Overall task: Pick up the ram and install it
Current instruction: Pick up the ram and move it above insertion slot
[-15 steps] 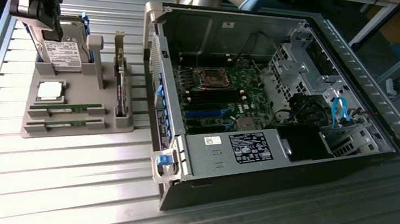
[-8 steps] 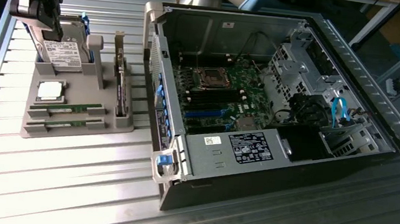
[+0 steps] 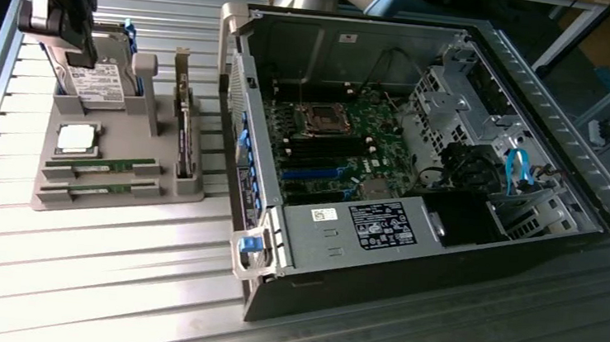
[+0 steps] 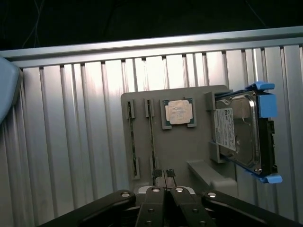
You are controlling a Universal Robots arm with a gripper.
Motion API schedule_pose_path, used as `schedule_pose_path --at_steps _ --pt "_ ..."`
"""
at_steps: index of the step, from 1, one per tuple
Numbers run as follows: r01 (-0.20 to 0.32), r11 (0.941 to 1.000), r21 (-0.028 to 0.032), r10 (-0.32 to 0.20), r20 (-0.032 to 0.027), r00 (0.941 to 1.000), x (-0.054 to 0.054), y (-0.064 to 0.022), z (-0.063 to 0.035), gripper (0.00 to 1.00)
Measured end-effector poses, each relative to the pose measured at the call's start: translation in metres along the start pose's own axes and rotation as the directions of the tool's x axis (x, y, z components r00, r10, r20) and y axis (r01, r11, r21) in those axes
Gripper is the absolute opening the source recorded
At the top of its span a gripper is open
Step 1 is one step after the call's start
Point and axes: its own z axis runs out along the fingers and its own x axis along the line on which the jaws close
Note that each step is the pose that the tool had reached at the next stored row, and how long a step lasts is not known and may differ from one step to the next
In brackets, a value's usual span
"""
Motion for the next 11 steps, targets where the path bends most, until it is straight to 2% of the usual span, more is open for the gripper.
schedule_pose_path --at_steps 11 --pt "0.004 1.0 -0.0002 -0.004 -0.0001 1.0 0.001 -0.0004 0.0215 0.1"
